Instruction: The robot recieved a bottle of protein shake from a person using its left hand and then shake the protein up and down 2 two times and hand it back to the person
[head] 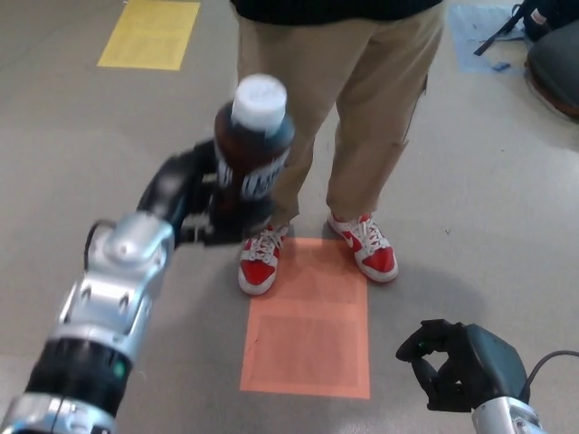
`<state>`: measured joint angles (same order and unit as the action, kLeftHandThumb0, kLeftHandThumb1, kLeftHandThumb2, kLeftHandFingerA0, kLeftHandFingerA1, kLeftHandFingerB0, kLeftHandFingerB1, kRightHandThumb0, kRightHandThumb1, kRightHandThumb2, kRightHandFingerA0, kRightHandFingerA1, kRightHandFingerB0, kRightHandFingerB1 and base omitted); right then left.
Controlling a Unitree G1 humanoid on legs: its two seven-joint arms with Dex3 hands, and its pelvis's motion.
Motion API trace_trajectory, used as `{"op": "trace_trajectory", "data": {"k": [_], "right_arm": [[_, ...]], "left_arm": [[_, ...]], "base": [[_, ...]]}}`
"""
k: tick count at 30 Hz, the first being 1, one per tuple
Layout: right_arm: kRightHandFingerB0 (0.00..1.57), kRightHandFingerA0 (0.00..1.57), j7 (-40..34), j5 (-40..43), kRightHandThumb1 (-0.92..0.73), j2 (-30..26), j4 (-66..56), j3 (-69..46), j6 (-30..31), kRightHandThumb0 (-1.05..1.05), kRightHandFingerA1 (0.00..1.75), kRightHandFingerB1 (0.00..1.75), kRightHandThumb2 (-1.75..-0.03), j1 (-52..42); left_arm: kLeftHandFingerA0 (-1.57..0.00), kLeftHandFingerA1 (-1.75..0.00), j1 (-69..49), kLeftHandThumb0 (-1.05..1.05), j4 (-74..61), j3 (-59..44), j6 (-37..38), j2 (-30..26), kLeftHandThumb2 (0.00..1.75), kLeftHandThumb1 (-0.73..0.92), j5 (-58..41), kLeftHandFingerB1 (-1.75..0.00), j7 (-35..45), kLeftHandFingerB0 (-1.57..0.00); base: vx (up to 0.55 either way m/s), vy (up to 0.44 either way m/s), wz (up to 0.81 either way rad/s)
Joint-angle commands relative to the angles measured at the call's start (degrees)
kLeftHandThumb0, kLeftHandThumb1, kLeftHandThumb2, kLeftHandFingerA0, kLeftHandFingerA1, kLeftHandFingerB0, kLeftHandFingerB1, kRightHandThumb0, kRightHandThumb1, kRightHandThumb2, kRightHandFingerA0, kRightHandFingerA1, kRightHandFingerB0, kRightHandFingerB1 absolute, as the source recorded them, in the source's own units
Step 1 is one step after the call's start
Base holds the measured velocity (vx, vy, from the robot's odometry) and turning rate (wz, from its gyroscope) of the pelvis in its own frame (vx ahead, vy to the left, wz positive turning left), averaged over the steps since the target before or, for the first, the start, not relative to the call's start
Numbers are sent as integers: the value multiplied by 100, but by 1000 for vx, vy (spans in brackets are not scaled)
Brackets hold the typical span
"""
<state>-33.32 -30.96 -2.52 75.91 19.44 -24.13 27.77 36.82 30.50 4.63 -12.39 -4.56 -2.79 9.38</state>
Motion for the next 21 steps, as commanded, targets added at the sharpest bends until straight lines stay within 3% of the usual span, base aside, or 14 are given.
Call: {"op": "trace_trajectory", "data": {"k": [1,7,9,10,12,13,15,18,21], "right_arm": [[95,95,-42,-15,-56,-92,12,24,-7,-47,89,69,-101,-5],[94,92,-8,38,-57,-64,21,-12,29,-48,83,68,-99,2],[96,96,-80,-24,-57,-82,15,42,8,-47,84,69,-96,-10],[96,96,-125,-49,-57,-89,11,64,-14,-47,84,69,-96,-17],[97,95,-80,-8,-56,-74,9,35,21,-47,84,68,-94,-43],[97,95,-63,13,-56,-70,9,19,19,-47,84,68,-94,-52],[96,97,-157,-44,-55,-88,4,73,-48,-47,85,68,-93,-162],[97,99,-180,-65,-53,-91,2,106,-72,-47,91,69,-98,-249],[95,95,-140,-69,-54,-96,-2,127,-133,-47,87,70,-99,-292]], "left_arm": [[-114,-85,579,-23,-214,-219,-1044,43,72,78,-262,-92,180,-77],[-108,-88,1454,-27,-121,-604,-2272,26,63,81,-710,-90,424,-69],[-113,-80,1645,-21,-64,-664,-2617,-4,63,77,-763,-72,448,-68],[-113,-80,1763,-21,24,-690,-2766,-22,63,77,-779,-72,467,-68],[-114,-74,1893,-24,100,-722,-2969,-35,62,73,-793,-58,477,-60],[-114,-74,1924,-24,106,-734,-3031,-27,62,73,-793,-58,457,-60],[-109,-78,1859,-20,24,-719,-3095,-12,63,78,-792,-76,497,-64],[-108,-83,1871,-21,-44,-786,-3280,29,63,78,-806,-74,443,-64],[-107,-84,1865,-21,-104,-843,-3371,41,63,78,-832,-76,393,-69]], "base": [[0,0,0],[0,0,0],[0,0,0],[0,0,0],[0,0,0],[0,0,0],[0,0,0],[0,0,0],[0,0,0]]}}
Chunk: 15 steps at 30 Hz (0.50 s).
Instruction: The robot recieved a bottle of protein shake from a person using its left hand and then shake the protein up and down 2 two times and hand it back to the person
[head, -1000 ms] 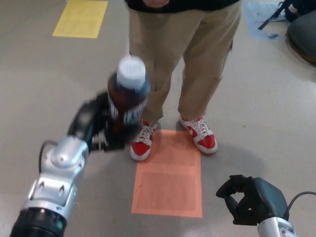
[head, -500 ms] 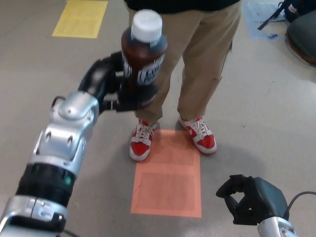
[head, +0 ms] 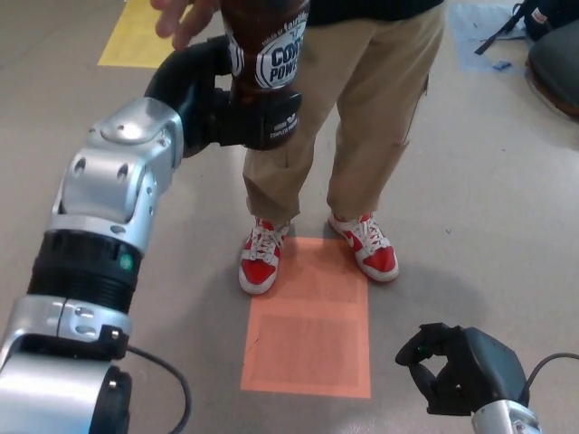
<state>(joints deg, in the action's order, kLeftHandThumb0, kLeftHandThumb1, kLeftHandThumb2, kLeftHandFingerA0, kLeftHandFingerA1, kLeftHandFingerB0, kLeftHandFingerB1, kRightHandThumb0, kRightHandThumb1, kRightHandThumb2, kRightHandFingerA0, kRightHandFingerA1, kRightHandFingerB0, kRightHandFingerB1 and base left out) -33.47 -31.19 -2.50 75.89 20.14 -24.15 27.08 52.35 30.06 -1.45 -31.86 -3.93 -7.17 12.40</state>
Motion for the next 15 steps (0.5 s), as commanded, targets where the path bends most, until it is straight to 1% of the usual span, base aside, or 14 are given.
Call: {"op": "trace_trajectory", "data": {"k": [1,3,4,5,6,8,9,10,11,12,13,14,15], "right_arm": [[91,92,-109,-93,-57,-113,4,106,-91,-50,83,70,-101,-205],[93,92,-116,-102,-57,-117,2,130,-75,-49,86,70,-101,-200],[92,91,-88,-78,-55,-118,1,118,-73,-48,92,70,-102,-195],[92,91,-51,-50,-55,-119,2,103,-70,-48,92,70,-102,-188],[93,93,-72,-29,-53,-113,-3,93,-65,-47,96,71,-104,-188],[94,94,-79,-13,-53,-109,-5,85,-68,-47,94,70,-102,-189],[94,95,-71,-2,-52,-106,-7,76,-61,-47,91,71,-99,-188],[94,95,-60,11,-52,-101,-10,65,-51,-47,91,71,-99,-187],[94,94,-58,13,-54,-104,-13,64,-50,-49,87,71,-99,-192],[94,94,-57,13,-54,-108,-16,66,-51,-49,87,71,-99,-199],[92,94,-35,15,-55,-105,-16,67,-44,-50,84,70,-100,-188],[93,94,-21,21,-55,-102,-16,62,-37,-50,84,71,-99,-176],[93,94,-13,29,-55,-100,-16,54,-32,-50,84,71,-99,-164]], "left_arm": [[-108,-81,367,-23,-64,-250,-1461,-20,62,77,-397,-77,83,-70],[-109,-81,420,-23,-67,-285,-1522,-12,62,76,-410,-77,70,-70],[-110,-80,459,-23,-63,-290,-1553,-8,63,78,-401,-72,52,-70],[-110,-80,505,-23,-61,-295,-1591,-2,63,78,-388,-72,31,-70],[-112,-79,531,-23,-87,-301,-1612,11,63,78,-374,-77,7,-71],[-111,-79,545,-23,-108,-318,-1648,19,63,79,-375,-75,11,-71],[-111,-77,550,-23,-136,-336,-1675,31,64,78,-382,-63,-5,-66],[-111,-77,554,-23,-166,-355,-1694,44,64,78,-392,-63,-24,-66],[-112,-79,561,-22,-180,-371,-1722,57,63,78,-406,-53,-29,-55],[-112,-79,569,-22,-187,-386,-1746,69,63,78,-422,-53,-30,-55],[-110,-75,567,-23,-213,-360,-1726,65,63,79,-392,-73,-37,-76],[-104,-66,555,-27,-248,-320,-1704,48,63,78,-361,-60,-16,-74],[-104,-66,539,-27,-288,-277,-1689,28,63,78,-338,-60,17,-74]], "base": [[0,0,0],[0,0,0],[0,0,0],[0,0,0],[0,0,0],[0,0,0],[0,0,0],[0,0,0],[0,0,0],[0,0,0],[0,0,0],[0,0,0],[0,0,0]]}}
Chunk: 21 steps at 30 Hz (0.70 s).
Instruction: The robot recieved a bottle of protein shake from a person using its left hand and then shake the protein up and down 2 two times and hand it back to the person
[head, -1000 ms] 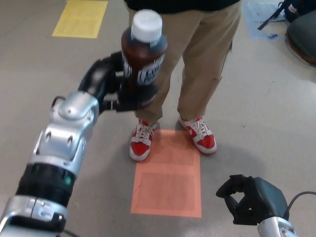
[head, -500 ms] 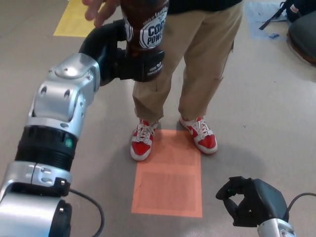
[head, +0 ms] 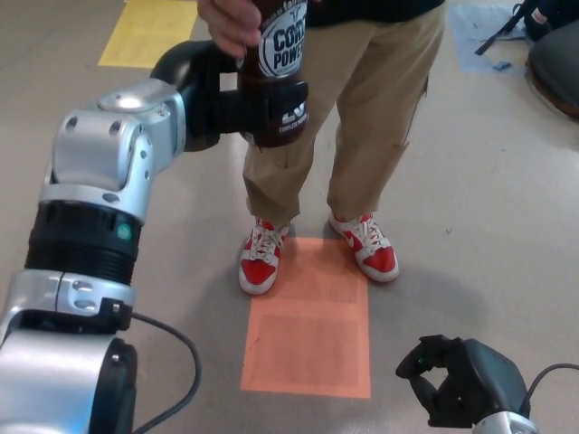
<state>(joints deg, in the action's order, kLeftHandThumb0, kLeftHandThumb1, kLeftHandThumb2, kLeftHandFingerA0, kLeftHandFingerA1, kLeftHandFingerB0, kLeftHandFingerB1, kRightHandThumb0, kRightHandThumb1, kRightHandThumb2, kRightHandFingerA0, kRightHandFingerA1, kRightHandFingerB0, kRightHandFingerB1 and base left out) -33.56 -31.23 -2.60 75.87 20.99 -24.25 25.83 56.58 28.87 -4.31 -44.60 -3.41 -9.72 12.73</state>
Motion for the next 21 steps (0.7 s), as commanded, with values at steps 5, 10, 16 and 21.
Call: {"op": "trace_trajectory", "data": {"k": [5,10,16,21], "right_arm": [[94,94,9,42,-53,-89,-13,-41,-23,-48,89,71,-99,-38],[95,97,-58,56,-53,-78,-10,-65,-99,-49,91,72,-98,12],[94,94,-77,-3,-54,-123,-13,-37,-13,-45,92,69,-104,233],[88,86,153,174,-51,-83,-12,-217,-6,-46,88,78,-113,245]], "left_arm": [[0,-9,93,-77,-282,181,-744,-197,82,51,-196,-10,426,-3],[0,-9,-3,-81,-387,377,-637,-402,86,52,-181,-10,742,-4],[-4,-22,-374,-84,-766,744,-80,-856,93,56,45,-12,1077,-5],[-6,-41,-1309,-93,-1310,788,408,-1370,100,67,85,-9,1268,-11]], "base": [[0,0,0],[0,0,0],[0,0,0],[0,0,0]]}}
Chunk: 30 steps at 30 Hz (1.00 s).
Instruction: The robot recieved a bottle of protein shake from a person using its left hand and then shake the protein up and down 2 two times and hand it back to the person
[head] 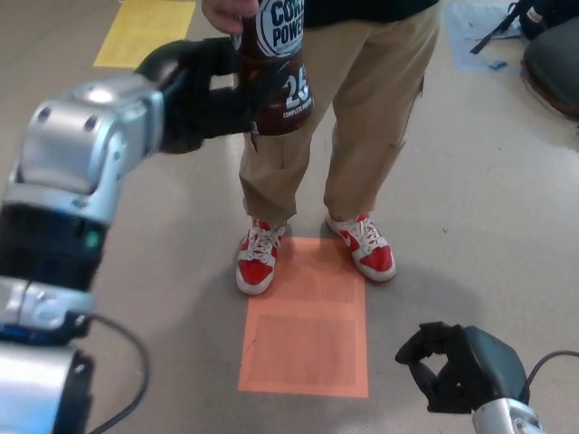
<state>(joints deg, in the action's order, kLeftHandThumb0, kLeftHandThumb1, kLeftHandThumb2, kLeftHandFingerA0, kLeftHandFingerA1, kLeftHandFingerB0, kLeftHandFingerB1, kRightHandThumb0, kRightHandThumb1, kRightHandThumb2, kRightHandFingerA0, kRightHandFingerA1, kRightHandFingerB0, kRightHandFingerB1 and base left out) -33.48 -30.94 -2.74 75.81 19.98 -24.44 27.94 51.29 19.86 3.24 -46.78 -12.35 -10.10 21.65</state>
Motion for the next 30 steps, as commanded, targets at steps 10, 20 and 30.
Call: {"op": "trace_trajectory", "data": {"k": [10,20,30], "right_arm": [[94,91,63,13,-60,-66,13,-47,27,-50,89,69,-103,98],[93,90,184,90,-58,-88,21,-134,82,-50,99,70,-108,396],[95,94,219,141,-51,-88,21,-199,124,-44,92,69,-110,472]], "left_arm": [[-25,-47,-2334,-83,-459,-142,2198,-879,97,67,339,-37,277,-9],[-44,-49,-2950,-87,860,13,4268,-848,99,72,988,-39,-519,-12],[-47,-37,-3221,-55,2867,1372,6265,-1165,60,69,2616,-28,-2425,-21]], "base": [[0,0,0],[0,0,0],[0,0,0]]}}
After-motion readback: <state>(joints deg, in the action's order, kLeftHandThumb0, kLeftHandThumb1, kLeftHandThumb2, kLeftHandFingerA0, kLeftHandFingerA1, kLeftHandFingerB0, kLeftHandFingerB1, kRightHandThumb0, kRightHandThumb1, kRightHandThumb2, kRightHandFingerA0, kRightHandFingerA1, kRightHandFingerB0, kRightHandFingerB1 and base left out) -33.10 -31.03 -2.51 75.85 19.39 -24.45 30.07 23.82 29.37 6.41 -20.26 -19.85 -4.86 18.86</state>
